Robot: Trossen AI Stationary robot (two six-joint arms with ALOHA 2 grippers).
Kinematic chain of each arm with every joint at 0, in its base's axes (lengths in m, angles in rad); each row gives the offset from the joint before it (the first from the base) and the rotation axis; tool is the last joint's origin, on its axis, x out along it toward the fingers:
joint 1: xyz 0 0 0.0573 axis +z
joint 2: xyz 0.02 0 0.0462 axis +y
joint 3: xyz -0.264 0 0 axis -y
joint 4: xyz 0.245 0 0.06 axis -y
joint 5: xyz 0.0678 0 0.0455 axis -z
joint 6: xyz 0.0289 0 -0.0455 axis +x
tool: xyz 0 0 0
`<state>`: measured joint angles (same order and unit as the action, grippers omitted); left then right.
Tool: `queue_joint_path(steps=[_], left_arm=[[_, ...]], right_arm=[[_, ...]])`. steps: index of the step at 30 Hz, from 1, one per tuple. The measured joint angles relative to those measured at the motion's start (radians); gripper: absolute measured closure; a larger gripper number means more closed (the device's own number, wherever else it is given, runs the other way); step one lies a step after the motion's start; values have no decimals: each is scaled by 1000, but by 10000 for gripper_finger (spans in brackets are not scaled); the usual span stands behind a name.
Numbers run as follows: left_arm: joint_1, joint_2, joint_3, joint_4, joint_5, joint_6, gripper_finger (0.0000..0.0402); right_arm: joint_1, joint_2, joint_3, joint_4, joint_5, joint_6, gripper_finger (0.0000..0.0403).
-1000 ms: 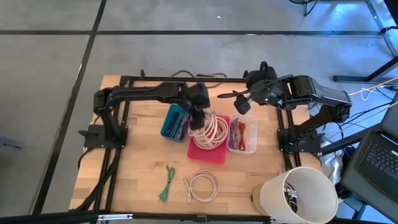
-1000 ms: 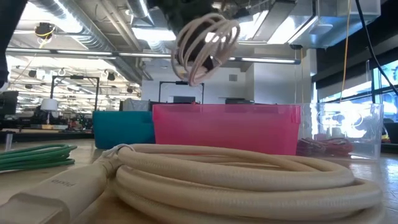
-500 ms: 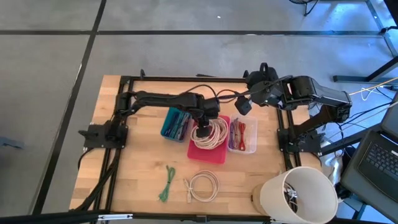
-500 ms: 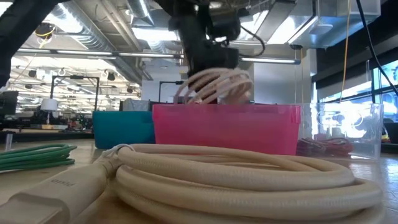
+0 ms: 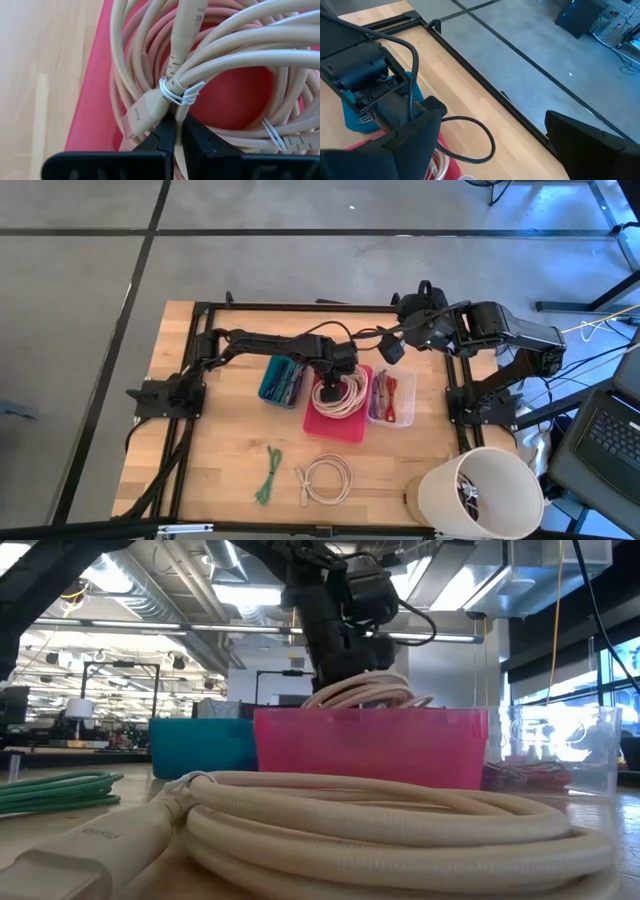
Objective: Pick & Place USB Port
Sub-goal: Put the white charger cable into the pink bin, then put the green charger cable into the transparent bin
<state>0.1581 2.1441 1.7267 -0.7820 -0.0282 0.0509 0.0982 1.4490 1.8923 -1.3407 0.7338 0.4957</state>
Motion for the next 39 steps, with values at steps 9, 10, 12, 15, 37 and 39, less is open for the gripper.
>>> queue_joint_path(steps=[9,10,12,15,37,39], left_arm=[[2,4,17,1,24,-12,356],[2,5,26,-8,27,-12,345],[1,5,49,-27,33,-12,320],[0,6,99,-64,29,-24,282],[-6,-463,359,-337,70,-134,177],[-19,-553,331,-334,53,-187,175]], right_arm=[[0,0,0,0,0,1,40],[0,0,0,0,0,1,40],[0,0,0,0,0,1,40],[0,0,0,0,0,1,40],[1,0,0,-163,0,126,41],[1,0,0,-169,-1,126,41]])
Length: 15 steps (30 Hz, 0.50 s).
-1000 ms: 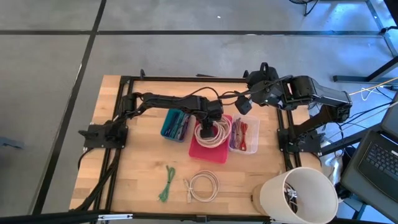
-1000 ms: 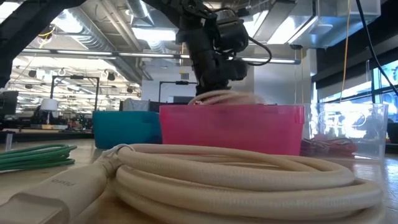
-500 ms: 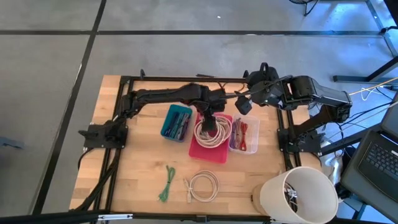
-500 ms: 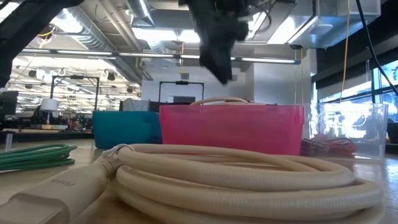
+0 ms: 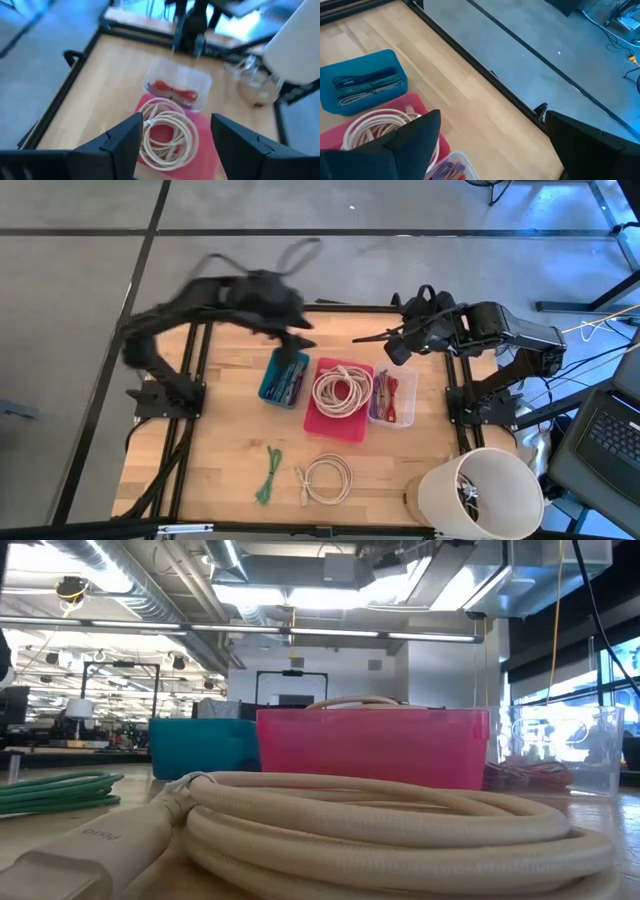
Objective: Pick & Place USB Port
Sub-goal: Put the green charger cable into the transparent bin
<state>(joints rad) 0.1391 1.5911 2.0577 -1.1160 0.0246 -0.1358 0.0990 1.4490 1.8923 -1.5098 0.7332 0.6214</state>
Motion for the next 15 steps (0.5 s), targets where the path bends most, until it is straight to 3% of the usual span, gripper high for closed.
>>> queue_joint_path(steps=[6,10,15], left_arm=[[-96,-241,-160,1,-175,-228,174],[-218,-382,-323,2,-340,-483,174],[-372,-480,-563,9,-467,-845,174]], right_arm=[[0,0,0,-2,0,-23,41],[0,0,0,-2,0,-46,41],[0,0,0,-2,7,-97,41]])
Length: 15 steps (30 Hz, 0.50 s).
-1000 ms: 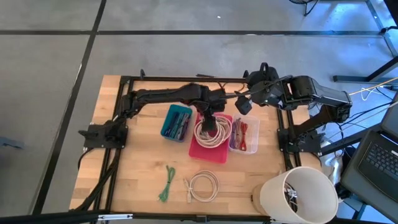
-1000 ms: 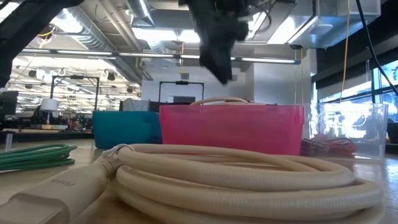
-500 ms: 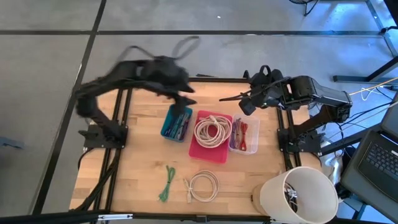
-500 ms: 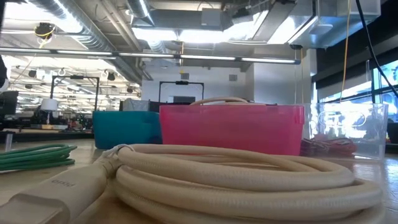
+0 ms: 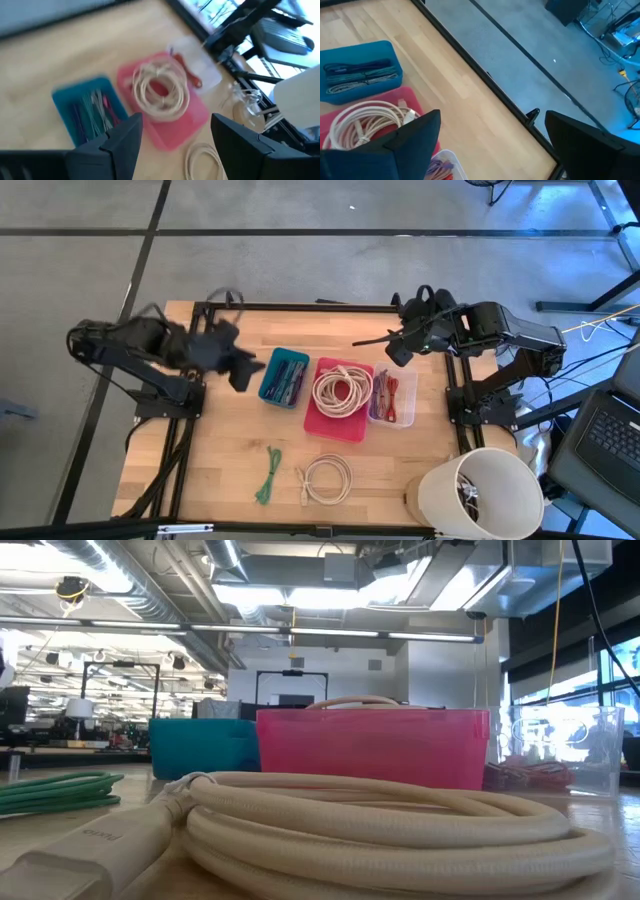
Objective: Pick & Place USB Port
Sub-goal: Put the green charger cable into the transparent bin
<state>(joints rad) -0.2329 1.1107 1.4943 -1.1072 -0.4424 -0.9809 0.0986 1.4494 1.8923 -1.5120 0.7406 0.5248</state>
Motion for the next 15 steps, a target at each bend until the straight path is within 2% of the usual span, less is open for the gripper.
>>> queue_joint_path(steps=[8,15], left_arm=[[-164,21,-308,184,-25,-398,174],[-254,97,-447,230,41,-681,174]], right_arm=[[0,0,0,-5,5,-95,41],[0,0,0,-31,39,-132,41]])
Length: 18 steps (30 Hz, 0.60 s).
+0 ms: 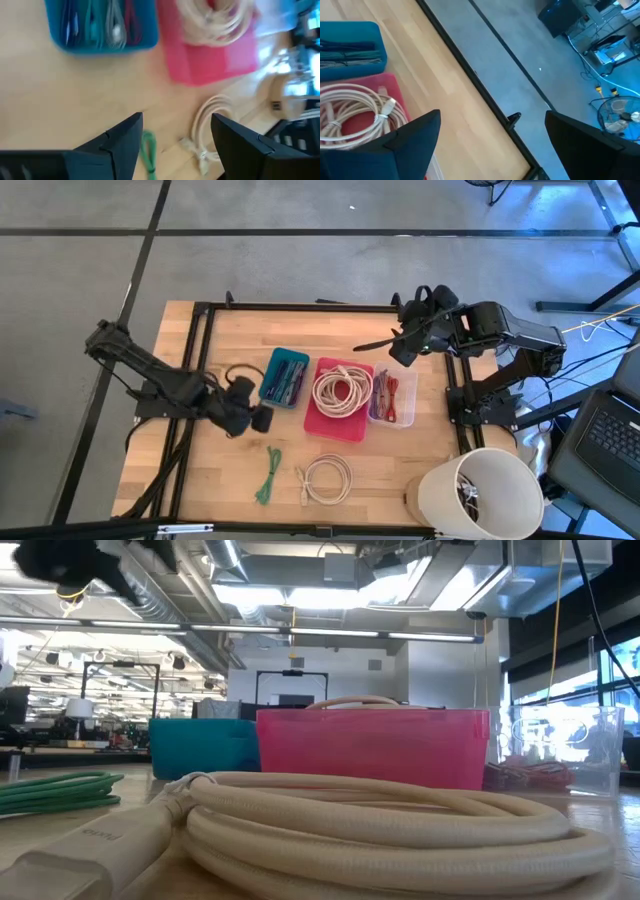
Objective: Pick & Place USB Port
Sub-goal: Put the green charger cable into the transparent bin
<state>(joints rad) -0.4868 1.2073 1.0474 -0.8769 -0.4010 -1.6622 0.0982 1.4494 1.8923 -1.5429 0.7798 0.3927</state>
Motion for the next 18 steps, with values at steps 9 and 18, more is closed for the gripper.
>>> queue_joint_path(steps=[9,18], left_arm=[[-54,209,-10,74,130,-108,174],[-105,418,-11,273,303,-187,174]], right_arm=[[0,0,0,-5,23,-46,41],[0,0,0,-6,24,-86,40]])
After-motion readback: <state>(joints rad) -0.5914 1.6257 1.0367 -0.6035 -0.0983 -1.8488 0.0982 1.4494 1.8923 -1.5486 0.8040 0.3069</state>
